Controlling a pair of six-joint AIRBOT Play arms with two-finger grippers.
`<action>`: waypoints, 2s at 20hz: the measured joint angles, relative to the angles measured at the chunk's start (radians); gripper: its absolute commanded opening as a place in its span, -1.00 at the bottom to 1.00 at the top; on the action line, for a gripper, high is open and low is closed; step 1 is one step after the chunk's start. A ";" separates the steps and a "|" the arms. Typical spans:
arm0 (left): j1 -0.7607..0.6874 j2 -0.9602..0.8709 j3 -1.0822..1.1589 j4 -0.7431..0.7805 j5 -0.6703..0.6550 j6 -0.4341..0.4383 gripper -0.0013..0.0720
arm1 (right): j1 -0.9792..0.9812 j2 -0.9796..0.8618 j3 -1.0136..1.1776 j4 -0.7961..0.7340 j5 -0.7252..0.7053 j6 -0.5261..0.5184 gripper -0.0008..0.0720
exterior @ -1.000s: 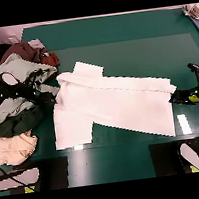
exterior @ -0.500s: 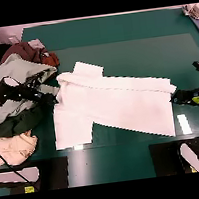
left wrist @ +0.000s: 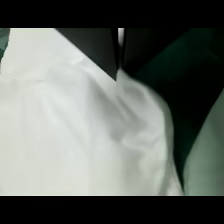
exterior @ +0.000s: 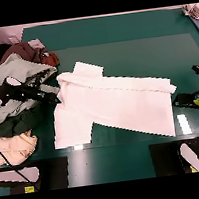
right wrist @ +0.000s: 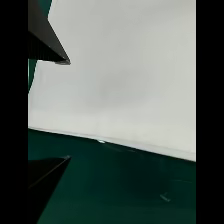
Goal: Fold the shirts.
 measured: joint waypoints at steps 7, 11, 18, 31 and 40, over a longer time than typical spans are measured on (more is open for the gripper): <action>-0.001 0.040 0.012 -0.063 -0.010 -0.021 -0.89 | -0.084 -0.115 -0.024 -0.003 0.046 0.015 0.84; -0.002 0.047 0.013 -0.097 -0.012 -0.032 -0.89 | -0.158 -0.148 -0.137 0.040 0.062 -0.019 0.84; -0.002 0.049 0.013 -0.122 -0.014 -0.039 -0.89 | -0.208 -0.096 -0.279 0.153 -0.009 -0.122 -0.79; -0.002 0.050 0.013 -0.225 -0.032 -0.054 -0.89 | -0.023 -0.301 0.113 0.030 0.096 -0.046 0.87; -0.002 0.050 0.013 -0.238 -0.032 -0.061 -0.89 | -0.188 -0.315 -0.103 0.106 0.034 -0.141 0.87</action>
